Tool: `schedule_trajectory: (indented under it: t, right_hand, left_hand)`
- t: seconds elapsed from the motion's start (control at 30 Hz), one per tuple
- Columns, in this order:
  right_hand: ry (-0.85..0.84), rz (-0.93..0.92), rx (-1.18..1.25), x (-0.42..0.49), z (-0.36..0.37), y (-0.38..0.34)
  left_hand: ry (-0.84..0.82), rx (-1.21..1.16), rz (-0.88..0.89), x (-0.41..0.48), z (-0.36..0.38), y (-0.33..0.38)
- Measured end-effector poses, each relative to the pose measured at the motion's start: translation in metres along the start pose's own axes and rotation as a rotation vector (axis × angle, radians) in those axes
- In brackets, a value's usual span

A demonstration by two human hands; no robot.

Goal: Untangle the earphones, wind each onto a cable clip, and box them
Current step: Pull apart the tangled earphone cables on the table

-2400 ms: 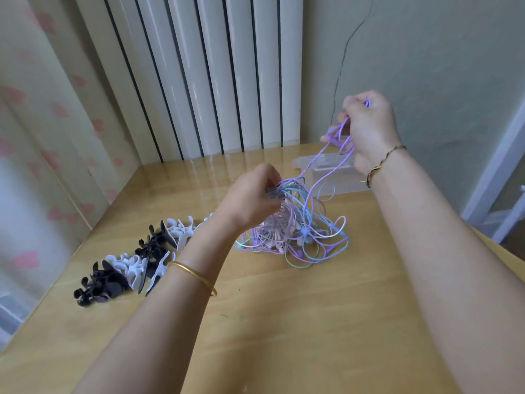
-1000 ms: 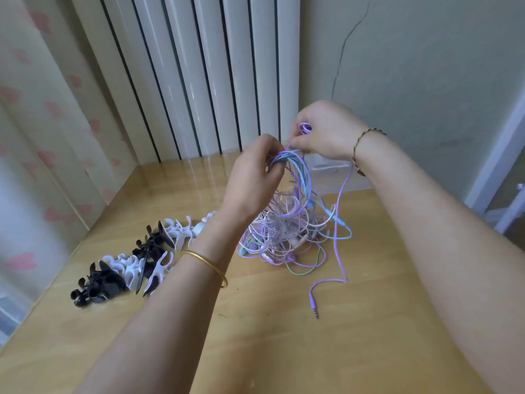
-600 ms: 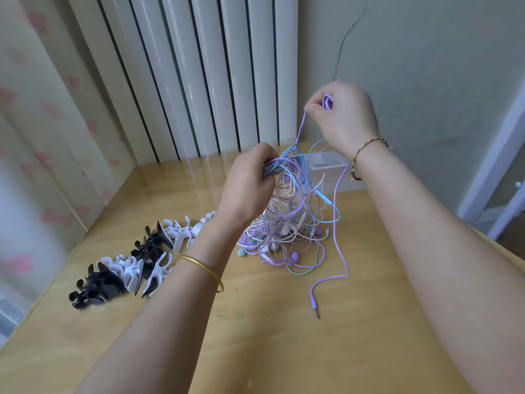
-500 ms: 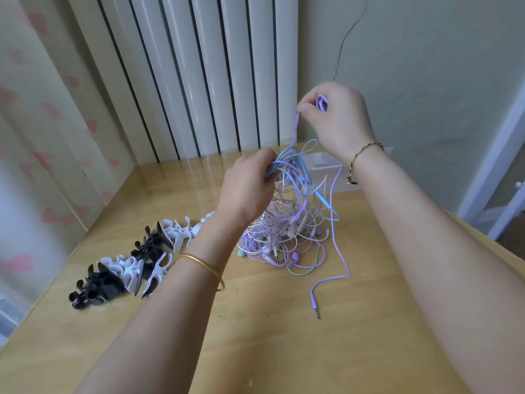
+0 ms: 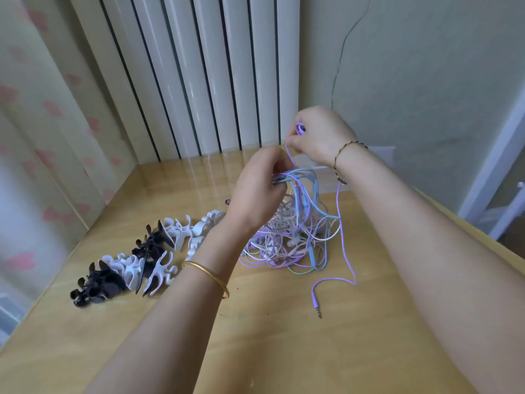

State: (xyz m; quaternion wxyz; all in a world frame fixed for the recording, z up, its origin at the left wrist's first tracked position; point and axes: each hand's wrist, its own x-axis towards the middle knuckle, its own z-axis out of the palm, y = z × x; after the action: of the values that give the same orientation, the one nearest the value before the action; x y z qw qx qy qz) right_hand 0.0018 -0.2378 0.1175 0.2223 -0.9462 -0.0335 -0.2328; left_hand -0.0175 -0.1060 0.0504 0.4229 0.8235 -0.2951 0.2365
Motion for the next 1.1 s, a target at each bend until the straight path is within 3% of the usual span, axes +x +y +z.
schedule_trajectory:
  t: [0.17,0.4,0.47,0.5,0.57,0.63,0.83,1.1]
  right_hand:
    - [0.302,0.020,0.207,0.002,-0.013,0.000]
    - [0.449,0.128,0.333,0.001,-0.014,0.005]
    - [0.423,0.134,0.364,0.002,-0.013,0.007]
    - [0.407,0.131,0.387,0.001,-0.012,0.007]
    - [0.372,0.108,0.426,-0.001,-0.011,0.007]
    - [0.342,0.078,0.450,-0.004,-0.011,0.006]
    - [0.271,0.004,0.613,-0.012,-0.012,0.001]
    - [0.289,0.124,0.763,-0.018,-0.011,0.019]
  left_hand:
    - [-0.053,0.155,-0.046,-0.004,-0.001,-0.013]
    - [-0.317,0.538,-0.101,-0.009,0.000,-0.014]
    - [-0.375,0.430,-0.186,-0.009,-0.002,-0.012]
    - [-0.371,0.257,-0.272,-0.009,-0.004,-0.008]
    - [-0.257,-0.138,-0.418,-0.006,-0.010,0.003]
    - [-0.134,-0.324,-0.397,0.000,-0.014,0.009]
    - [-0.235,-0.251,-0.235,0.005,-0.003,0.006]
    - [-0.202,-0.449,-0.454,-0.001,0.003,-0.003]
